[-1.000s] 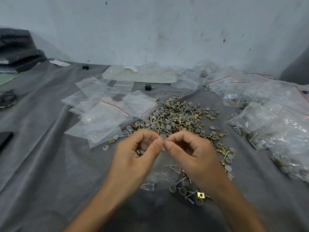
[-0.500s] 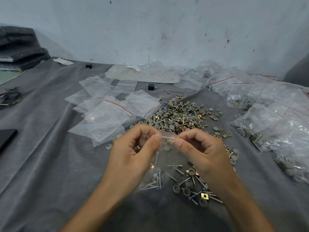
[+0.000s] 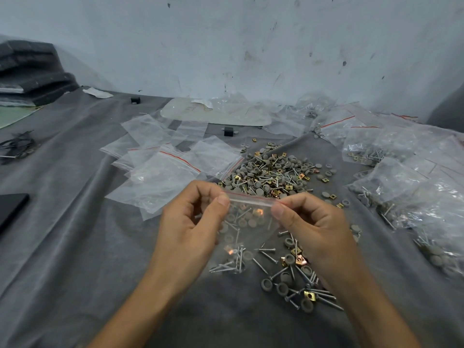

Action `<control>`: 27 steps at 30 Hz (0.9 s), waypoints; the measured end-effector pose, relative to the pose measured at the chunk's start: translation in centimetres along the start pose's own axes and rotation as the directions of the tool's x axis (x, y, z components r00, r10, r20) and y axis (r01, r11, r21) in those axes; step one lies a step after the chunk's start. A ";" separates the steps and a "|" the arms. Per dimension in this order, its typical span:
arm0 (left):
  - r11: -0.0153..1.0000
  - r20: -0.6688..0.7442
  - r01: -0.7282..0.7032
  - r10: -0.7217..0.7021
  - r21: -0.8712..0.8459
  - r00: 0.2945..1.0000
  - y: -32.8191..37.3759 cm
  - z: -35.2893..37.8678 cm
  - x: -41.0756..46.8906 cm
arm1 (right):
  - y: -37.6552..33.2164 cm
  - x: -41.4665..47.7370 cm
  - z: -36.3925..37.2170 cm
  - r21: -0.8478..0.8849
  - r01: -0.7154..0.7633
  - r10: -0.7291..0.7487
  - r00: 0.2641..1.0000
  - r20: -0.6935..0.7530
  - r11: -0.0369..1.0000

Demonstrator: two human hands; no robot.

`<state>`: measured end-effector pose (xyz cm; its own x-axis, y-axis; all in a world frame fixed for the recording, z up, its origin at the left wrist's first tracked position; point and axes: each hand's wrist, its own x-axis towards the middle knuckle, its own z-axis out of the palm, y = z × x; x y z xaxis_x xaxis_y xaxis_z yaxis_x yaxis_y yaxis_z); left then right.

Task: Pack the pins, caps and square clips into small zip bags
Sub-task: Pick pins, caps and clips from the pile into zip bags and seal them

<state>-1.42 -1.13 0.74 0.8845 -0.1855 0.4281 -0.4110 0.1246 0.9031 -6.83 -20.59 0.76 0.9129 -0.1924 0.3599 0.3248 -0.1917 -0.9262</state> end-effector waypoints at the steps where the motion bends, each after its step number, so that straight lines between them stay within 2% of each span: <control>1: 1.000 0.025 0.015 -0.015 -0.011 1.000 0.1 -0.1 0.0 | 0.0 0.0 -0.1 -0.003 -0.005 0.005 1.000 0.007 1.000; 4: 0.997 0.168 0.074 -0.076 0.015 0.983 0.3 -0.1 -0.1 | -0.1 -0.3 0.0 0.010 -0.035 0.035 0.998 0.049 0.999; 7: 0.998 0.278 0.054 -0.049 -0.013 0.959 0.4 0.6 -0.3 | -0.1 -0.5 0.6 0.014 -0.015 0.013 0.996 0.085 1.000; 10: 0.998 0.258 0.030 -0.015 -0.056 0.966 0.3 0.9 -0.5 | -0.1 -0.5 1.0 0.038 -0.034 0.030 0.994 0.102 0.999; 15: 0.999 0.254 -0.043 0.046 -0.016 0.966 0.6 0.7 -0.3 | -0.4 -0.4 0.5 0.012 0.003 -0.005 0.992 0.123 1.000; 18: 1.000 0.221 0.007 -0.010 0.015 0.975 0.6 0.5 -0.2 | -0.2 -0.4 0.1 0.005 0.000 -0.001 0.994 0.111 1.000; 20: 0.998 0.110 0.069 -0.068 -0.008 0.992 0.4 0.1 0.1 | 0.0 -0.3 -0.2 0.020 -0.014 0.012 0.995 0.101 1.000; 22: 0.997 0.053 0.071 -0.071 0.004 0.996 0.2 -0.3 0.3 | 0.3 -0.2 -0.4 0.025 -0.020 0.018 0.997 0.077 0.999; 27: 0.998 0.082 0.060 -0.060 0.004 0.995 0.0 -0.9 0.4 | 1.1 0.0 -0.8 0.029 -0.037 0.037 0.999 0.018 0.999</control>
<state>-0.87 -0.38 0.86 0.8863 -0.2723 0.3746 -0.3582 0.1098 0.9272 -6.63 -21.53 -0.13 0.9286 -0.1816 0.3236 0.2977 -0.1561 -0.9418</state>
